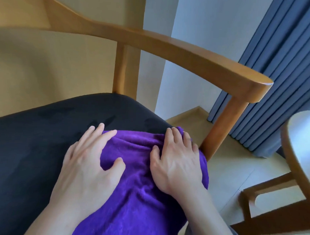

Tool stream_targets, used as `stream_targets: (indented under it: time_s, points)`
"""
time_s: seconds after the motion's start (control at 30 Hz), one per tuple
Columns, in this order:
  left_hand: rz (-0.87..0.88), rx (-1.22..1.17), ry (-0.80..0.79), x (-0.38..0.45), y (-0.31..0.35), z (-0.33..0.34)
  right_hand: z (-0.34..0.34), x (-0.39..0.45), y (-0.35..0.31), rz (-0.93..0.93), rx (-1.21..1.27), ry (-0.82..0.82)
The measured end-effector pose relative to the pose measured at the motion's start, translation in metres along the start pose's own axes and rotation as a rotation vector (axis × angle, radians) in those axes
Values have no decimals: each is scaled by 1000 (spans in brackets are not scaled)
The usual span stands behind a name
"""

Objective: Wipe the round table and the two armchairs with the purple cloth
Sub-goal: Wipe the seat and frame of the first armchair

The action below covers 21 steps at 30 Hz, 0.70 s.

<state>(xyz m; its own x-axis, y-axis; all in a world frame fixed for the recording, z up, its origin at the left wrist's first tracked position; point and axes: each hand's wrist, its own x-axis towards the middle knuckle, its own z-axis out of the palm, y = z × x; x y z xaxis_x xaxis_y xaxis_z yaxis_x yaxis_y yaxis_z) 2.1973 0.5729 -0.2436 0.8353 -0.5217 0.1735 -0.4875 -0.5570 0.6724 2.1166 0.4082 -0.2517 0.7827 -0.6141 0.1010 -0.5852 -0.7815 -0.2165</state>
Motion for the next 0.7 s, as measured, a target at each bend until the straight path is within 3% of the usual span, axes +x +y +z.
stream_targets:
  time_s: [0.17, 0.33, 0.53, 0.7]
  points:
    - [-44, -92, 37, 1, 3, -1, 1, 40, 1, -97, 16, -50]
    - [-59, -84, 51, 0, 3, -2, 1, 67, -8, -39, 100, -20]
    - [5, 16, 28, -2, 2, 0, -2, 37, -11, 115, 17, 26]
    - [1, 18, 17, 0, -2, 2, -1, -17, 3, 139, 14, 78]
